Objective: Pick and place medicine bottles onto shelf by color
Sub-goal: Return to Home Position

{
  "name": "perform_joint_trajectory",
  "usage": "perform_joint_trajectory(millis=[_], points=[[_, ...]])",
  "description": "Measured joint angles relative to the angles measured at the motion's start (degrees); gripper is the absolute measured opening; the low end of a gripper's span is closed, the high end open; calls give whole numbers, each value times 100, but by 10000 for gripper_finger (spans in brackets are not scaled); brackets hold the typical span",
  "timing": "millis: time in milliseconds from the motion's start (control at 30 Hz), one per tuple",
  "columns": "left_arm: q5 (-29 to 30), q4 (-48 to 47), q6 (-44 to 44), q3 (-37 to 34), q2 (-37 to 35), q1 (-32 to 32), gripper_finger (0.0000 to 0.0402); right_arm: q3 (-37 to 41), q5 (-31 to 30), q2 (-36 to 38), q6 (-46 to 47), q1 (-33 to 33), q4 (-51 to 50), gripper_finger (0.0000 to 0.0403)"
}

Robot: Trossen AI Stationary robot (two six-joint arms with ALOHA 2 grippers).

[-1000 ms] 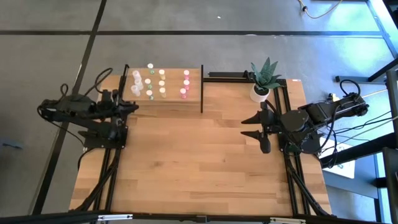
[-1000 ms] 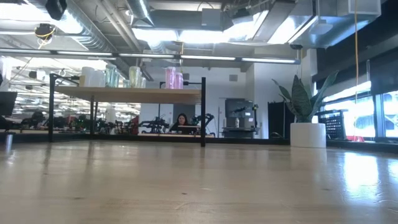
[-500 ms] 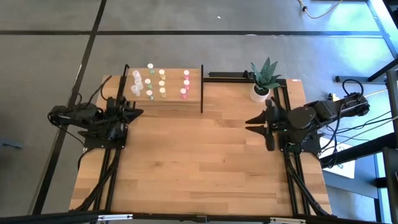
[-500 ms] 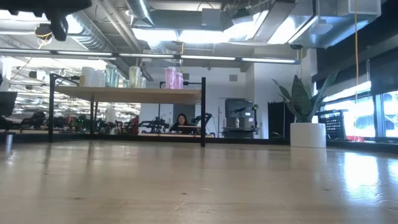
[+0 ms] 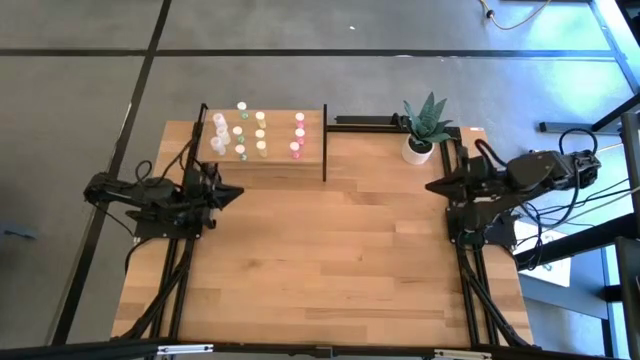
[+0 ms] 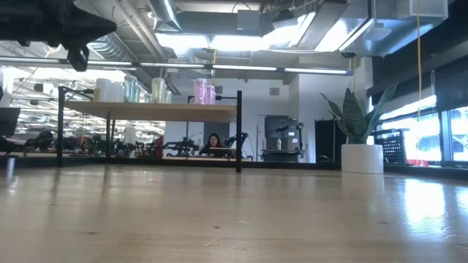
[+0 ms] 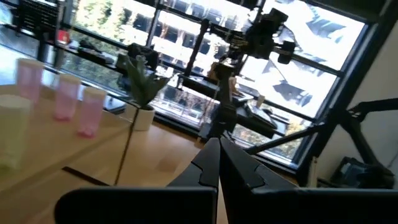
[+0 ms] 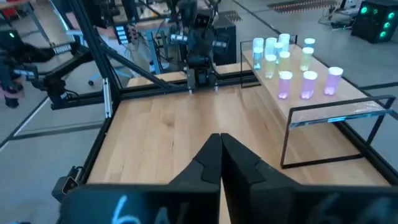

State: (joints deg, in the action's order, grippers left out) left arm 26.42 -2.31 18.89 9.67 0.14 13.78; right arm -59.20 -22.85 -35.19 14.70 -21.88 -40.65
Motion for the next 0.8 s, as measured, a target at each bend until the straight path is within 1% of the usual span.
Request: perform_joint_trajectory(millis=[133, 267, 367, 467, 567, 733, 800], points=[[-322, 596, -2, -402, 0, 2, 1, 367, 0, 567, 166, -1, -1, 9], [-341, 1188, 1, -885, 0, 1, 1, 764, 0, 1195, 461, 1, 1, 4], [-325, 1208, 37, -922, 20, 2, 1, 1033, 52, 1682, 590, 1, 51, 4], [-324, 1194, -57, -922, 30, 0, 1, 1323, 229, 2154, 621, 1, 146, 6], [-350, 1189, -286, -922, 28, 0, 4, 1700, 400, 2631, 576, -1, 412, 4], [-348, 1192, -245, -922, 31, 0, 1, 2415, 629, 3491, 297, 1, 981, 4], [-349, 1198, -134, -922, 31, 1, 3, 2543, 606, 3490, 282, 2, 1129, 4]])
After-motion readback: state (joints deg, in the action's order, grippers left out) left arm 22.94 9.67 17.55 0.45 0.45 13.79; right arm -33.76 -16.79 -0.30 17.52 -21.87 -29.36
